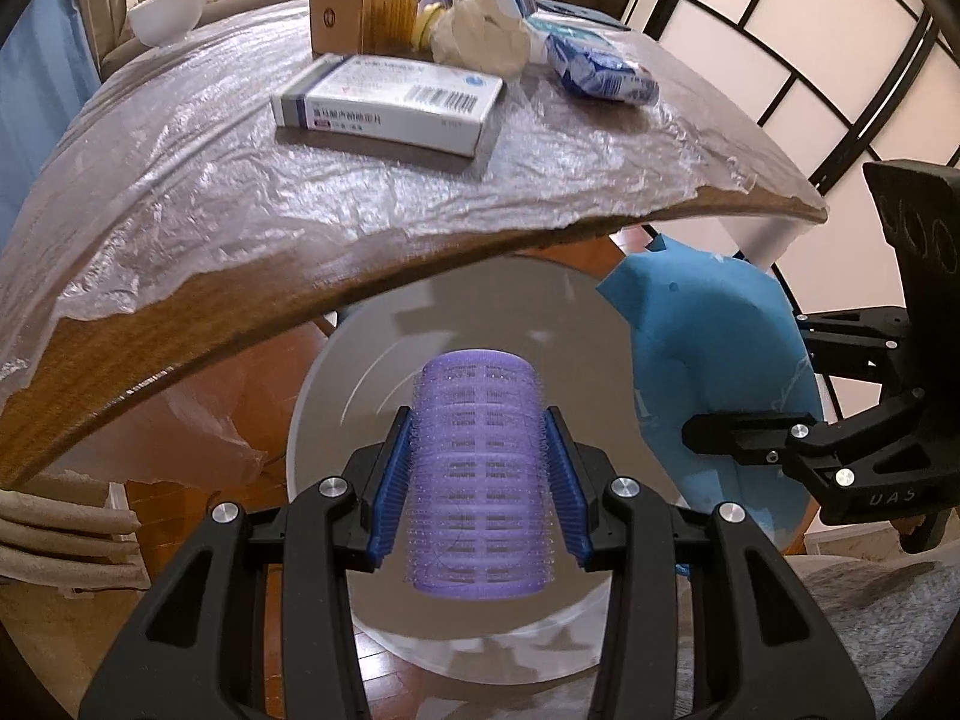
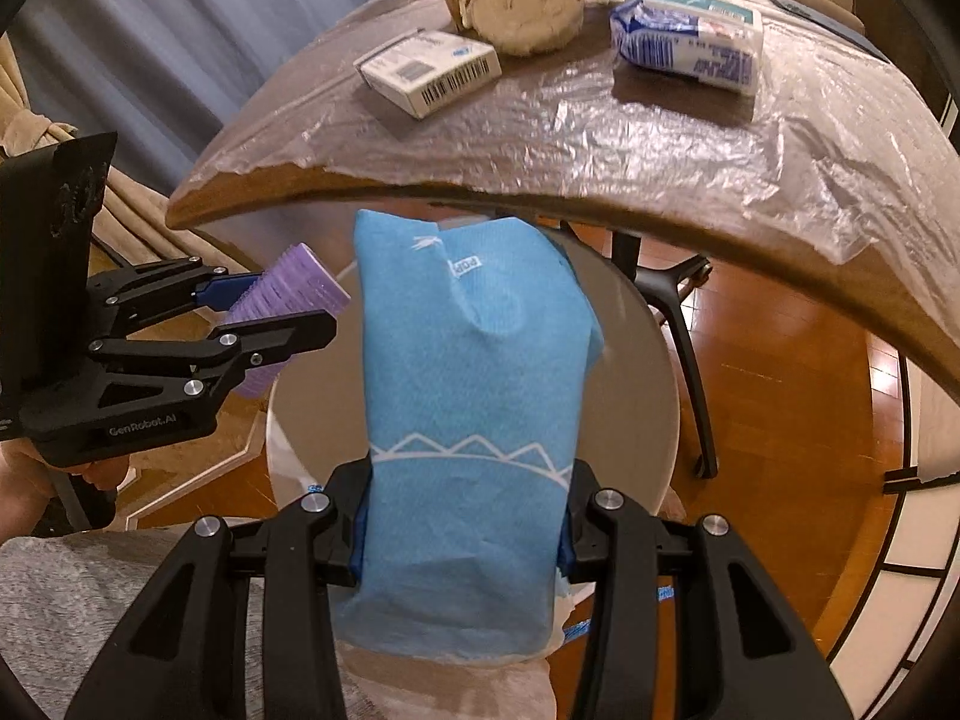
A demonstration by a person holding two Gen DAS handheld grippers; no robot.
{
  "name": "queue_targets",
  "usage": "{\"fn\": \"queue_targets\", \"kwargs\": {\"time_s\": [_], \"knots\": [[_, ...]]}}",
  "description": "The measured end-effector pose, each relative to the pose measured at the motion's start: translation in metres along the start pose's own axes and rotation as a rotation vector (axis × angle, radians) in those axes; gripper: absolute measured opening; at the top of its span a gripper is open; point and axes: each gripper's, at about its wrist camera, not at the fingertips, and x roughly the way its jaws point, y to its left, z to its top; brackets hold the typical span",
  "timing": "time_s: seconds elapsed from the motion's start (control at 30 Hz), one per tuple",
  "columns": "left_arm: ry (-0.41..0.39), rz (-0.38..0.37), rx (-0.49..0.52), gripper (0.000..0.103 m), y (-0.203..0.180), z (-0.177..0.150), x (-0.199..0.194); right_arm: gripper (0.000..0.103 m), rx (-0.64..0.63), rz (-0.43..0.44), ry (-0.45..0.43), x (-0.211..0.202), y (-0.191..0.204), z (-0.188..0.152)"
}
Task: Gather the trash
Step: 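Carry the roller in the left gripper over the white bin while the right gripper carries the bag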
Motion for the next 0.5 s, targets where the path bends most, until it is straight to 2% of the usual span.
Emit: {"fn": "queue_targets", "kwargs": {"time_s": [0.5], "knots": [[0.061, 0.029, 0.014, 0.044, 0.001, -0.001, 0.033, 0.043, -0.006, -0.026, 0.047, 0.028, 0.001, 0.003]]}}
